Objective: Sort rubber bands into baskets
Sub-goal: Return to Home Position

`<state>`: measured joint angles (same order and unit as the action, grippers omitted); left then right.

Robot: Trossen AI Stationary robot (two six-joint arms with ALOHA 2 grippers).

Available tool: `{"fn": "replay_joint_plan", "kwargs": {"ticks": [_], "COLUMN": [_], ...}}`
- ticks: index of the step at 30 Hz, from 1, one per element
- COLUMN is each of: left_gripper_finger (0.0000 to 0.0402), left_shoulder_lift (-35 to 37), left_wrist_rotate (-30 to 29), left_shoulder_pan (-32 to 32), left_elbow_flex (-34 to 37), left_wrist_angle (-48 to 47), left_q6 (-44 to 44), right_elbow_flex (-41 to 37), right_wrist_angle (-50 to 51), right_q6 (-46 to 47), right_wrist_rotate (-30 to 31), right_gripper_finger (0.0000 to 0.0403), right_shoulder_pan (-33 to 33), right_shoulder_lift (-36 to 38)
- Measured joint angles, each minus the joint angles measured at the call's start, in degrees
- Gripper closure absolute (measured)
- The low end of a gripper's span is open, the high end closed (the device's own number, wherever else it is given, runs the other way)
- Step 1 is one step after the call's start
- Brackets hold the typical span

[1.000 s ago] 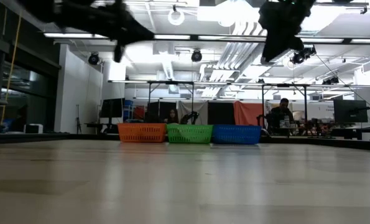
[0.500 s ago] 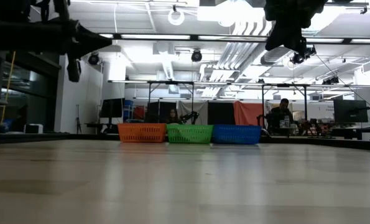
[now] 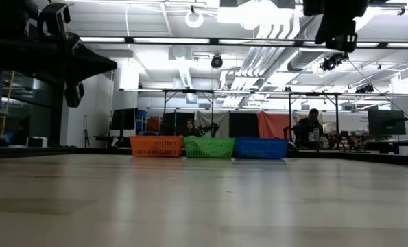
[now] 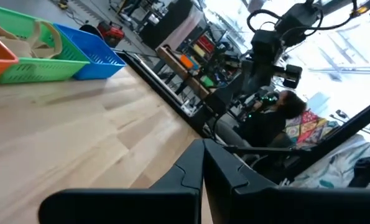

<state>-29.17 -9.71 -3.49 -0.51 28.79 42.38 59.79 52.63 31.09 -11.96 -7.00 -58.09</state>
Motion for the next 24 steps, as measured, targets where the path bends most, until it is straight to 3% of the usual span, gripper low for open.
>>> {"fn": "replay_joint_plan", "kwargs": {"ticks": [4, 9, 18, 24], "left_gripper_finger": [0.0401, 0.0401, 0.0401, 0.0401], "left_shoulder_lift": [-0.04, -0.04, -0.04, -0.04], "left_wrist_rotate": [0.72, 0.74, 0.74, 0.75], "left_shoulder_pan": [0.00, 0.00, 0.00, 0.00], "left_elbow_flex": [0.00, 0.02, 0.04, 0.04], "left_wrist_angle": [-0.39, -0.69, -0.73, -0.73], "left_q6": [-0.30, -0.41, -0.41, -0.39], "right_elbow_flex": [-5.43, -21.69, -45.59, -53.76], "right_wrist_angle": [-4.73, -22.55, -54.41, -63.71], "right_q6": [2.72, 7.70, -1.49, -6.08], "right_wrist_rotate": [0.36, 1.87, 4.71, 4.70], "right_gripper_finger": [0.0403, 0.0403, 0.0403, 0.0403], "right_shoulder_pan": [3.43, 6.88, 6.99, 7.06], "right_shoulder_lift": [5.36, 17.01, 28.47, 29.84]}}
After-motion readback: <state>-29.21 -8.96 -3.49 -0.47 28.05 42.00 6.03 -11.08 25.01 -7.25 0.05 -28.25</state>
